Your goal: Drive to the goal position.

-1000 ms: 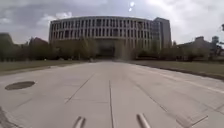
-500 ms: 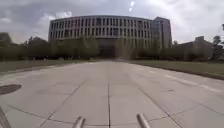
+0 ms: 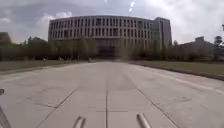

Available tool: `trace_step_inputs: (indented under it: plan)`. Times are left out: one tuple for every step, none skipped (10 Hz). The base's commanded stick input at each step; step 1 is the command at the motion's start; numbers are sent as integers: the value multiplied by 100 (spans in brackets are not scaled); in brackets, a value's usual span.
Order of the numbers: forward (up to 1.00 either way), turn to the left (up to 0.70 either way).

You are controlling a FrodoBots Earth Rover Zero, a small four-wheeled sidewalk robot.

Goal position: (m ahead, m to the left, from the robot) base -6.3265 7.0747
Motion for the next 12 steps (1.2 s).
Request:
trace_step_inputs:
  plan:
    - [100, 0]
    - [100, 0]
    - [100, 0]
    - [100, 0]
    - [100, 0]
    - [100, 0]
    - [100, 0]
    - [100, 0]
    - [100, 0]
    - [100, 0]
    - [100, 0]
    - [100, 0]
